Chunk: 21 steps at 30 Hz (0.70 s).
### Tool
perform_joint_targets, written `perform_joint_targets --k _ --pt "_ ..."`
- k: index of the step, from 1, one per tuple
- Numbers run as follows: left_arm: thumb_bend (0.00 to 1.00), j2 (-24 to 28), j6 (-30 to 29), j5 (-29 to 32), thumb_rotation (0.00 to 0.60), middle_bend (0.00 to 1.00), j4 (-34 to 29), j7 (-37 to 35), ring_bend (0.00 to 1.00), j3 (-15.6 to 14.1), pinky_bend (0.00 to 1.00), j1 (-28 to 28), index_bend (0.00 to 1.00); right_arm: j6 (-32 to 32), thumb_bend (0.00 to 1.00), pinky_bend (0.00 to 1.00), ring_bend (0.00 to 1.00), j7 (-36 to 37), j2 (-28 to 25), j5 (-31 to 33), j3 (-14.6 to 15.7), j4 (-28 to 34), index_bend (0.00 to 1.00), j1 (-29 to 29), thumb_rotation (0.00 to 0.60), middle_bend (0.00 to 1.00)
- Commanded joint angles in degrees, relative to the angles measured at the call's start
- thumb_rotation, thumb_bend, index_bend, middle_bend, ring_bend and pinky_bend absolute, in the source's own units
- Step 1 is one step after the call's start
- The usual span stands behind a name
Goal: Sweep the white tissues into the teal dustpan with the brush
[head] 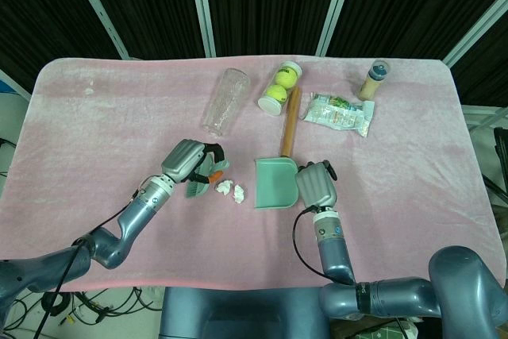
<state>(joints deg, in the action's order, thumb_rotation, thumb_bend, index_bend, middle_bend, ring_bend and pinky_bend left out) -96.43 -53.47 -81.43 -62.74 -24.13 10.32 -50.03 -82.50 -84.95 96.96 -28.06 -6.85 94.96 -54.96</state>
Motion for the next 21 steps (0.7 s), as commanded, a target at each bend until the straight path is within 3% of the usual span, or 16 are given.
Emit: perform_joint_targets --k 1,21 --pt "0.5 -0.19 -0.04 -0.18 0.6 0.8 0.32 -0.28 0.86 -0.04 0.95 -0.13 0.73 -0.01 0.58 0.66 0.76 -0.03 0.05 -0.09 0.05 -0.07 0.81 -0.01 0.6 0.74" --pt "0.5 -0.82 -0.37 -0.64 0.6 0.8 1.69 -1.51 0.86 -0.31 0.95 -0.37 0.73 0.12 0.58 0.67 0.76 0.02 0.58 -0.51 0.09 -0.66 0.81 0.08 0.6 0.74"
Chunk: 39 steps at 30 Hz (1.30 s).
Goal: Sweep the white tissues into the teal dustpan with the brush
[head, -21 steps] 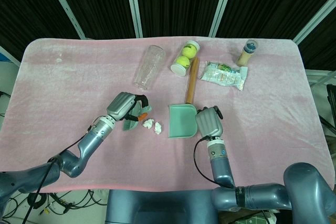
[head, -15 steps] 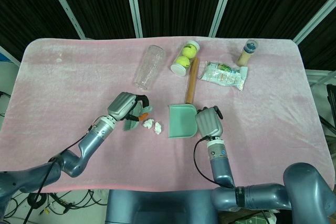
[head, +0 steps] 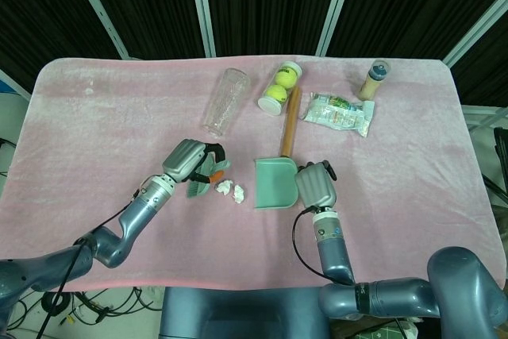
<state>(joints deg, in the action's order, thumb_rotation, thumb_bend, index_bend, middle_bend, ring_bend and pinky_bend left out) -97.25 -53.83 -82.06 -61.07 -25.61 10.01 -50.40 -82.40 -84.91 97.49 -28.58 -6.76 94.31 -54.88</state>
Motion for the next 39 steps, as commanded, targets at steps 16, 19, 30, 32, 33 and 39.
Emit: perform_joint_targets --k 16,19,30,32,33,39 --pt "0.5 -1.96 0.1 0.55 0.6 0.81 1.46 -0.24 0.86 0.56 0.95 -0.64 0.74 0.24 0.58 0.66 0.76 -0.18 0.93 0.07 0.09 -0.92 0.82 0.07 0.6 0.74" --pt "0.5 -3.09 0.05 0.57 0.6 0.81 1.87 -0.04 0.86 0.78 0.95 -1.06 0.74 0.36 0.58 0.66 0.76 -0.21 0.99 0.0 0.08 -1.05 0.82 0.06 0.6 0.74" --pt "0.5 -8.14 -0.58 0.22 0.6 0.81 3.0 0.21 0.86 1.62 0.95 -2.89 0.74 0.55 0.58 0.67 0.76 0.02 0.53 -0.31 -0.16 -0.63 0.82 0.1 0.6 0.74" --pt "0.5 -9.15 -0.99 -0.16 0.6 0.81 3.16 0.43 0.86 1.8 0.95 -3.39 0.74 0.55 0.58 0.67 0.76 0.14 0.44 -0.3 -0.21 -0.48 0.82 0.16 0.6 0.74" --pt "0.5 -9.74 -1.15 -0.29 0.6 0.81 3.31 0.57 0.86 1.91 0.95 -3.67 0.74 0.56 0.58 0.67 0.76 0.14 0.39 -0.32 -0.19 -0.43 0.82 0.17 0.6 0.74" --pt "0.5 -13.47 -2.54 -0.52 0.6 0.81 4.68 1.31 0.86 3.07 0.95 -5.09 0.74 0.58 0.58 0.66 0.76 0.18 0.32 -0.41 -0.1 -0.05 0.82 0.23 0.6 0.74"
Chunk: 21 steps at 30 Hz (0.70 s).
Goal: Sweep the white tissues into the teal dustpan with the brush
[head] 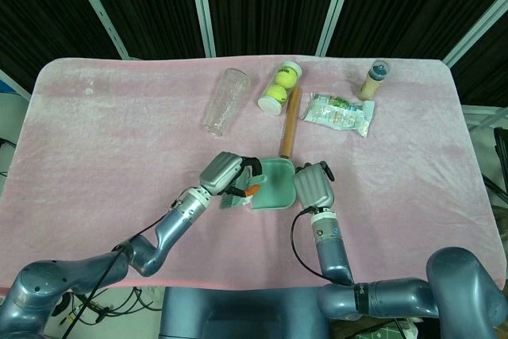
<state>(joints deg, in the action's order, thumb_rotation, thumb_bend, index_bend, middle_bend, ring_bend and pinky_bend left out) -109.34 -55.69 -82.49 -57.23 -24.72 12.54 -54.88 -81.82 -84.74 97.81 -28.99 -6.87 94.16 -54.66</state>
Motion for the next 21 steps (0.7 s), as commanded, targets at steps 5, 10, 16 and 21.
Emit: perform_joint_targets --k 5,10,16,21 --pt "0.5 -4.69 -2.26 0.24 0.6 0.81 3.26 0.88 0.86 1.64 0.95 -1.29 0.74 -0.16 0.58 0.67 0.76 -0.17 -0.06 -0.15 0.09 0.5 0.82 -0.04 0.6 0.74" --pt "0.5 -6.39 -3.59 0.13 0.6 0.81 4.57 0.43 0.86 2.32 0.95 -1.7 0.74 -0.42 0.58 0.66 0.76 -0.47 -0.32 -0.34 0.18 1.05 0.82 -0.11 0.6 0.74" --pt "0.5 -5.97 -4.95 -0.09 0.6 0.81 3.88 -0.55 0.86 2.94 0.95 -1.66 0.74 -0.77 0.58 0.66 0.77 -0.82 -0.82 -0.63 0.26 1.88 0.82 -0.21 0.6 0.74" --pt "0.5 -4.55 -6.35 -0.06 0.6 0.81 2.07 -0.59 0.86 3.95 0.95 -1.48 0.74 -1.03 0.58 0.66 0.77 -0.92 -1.1 -0.4 0.23 2.63 0.82 -0.14 0.6 0.74"
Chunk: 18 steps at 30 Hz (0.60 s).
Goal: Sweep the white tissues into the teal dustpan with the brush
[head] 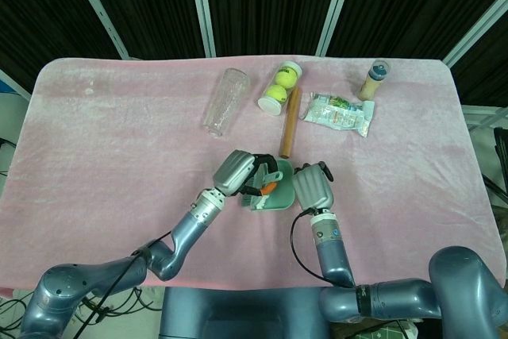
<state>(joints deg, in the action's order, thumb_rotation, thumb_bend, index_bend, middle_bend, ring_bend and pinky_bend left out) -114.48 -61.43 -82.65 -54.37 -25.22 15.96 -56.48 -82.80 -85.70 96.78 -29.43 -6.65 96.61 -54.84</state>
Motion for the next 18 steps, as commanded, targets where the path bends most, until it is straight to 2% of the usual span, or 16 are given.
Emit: perform_joint_targets --k 1,7,18 --pt "0.5 0.84 -1.03 0.19 0.6 0.81 -1.16 -0.1 0.86 0.84 0.95 0.21 0.74 -0.07 0.58 0.66 0.77 0.07 -0.1 0.04 0.07 0.28 0.82 0.08 0.6 0.74" --pt "0.5 2.58 -1.58 0.43 0.6 0.81 -3.23 0.37 0.86 0.77 0.95 1.05 0.74 -0.23 0.58 0.67 0.77 0.2 -0.27 0.19 0.19 0.65 0.82 0.25 0.6 0.74" --pt "0.5 6.87 -1.64 0.52 0.6 0.81 -7.35 1.36 0.86 -2.47 0.95 4.77 0.74 0.01 0.58 0.66 0.77 0.33 -0.94 0.75 0.13 1.65 0.82 0.25 0.6 0.74"
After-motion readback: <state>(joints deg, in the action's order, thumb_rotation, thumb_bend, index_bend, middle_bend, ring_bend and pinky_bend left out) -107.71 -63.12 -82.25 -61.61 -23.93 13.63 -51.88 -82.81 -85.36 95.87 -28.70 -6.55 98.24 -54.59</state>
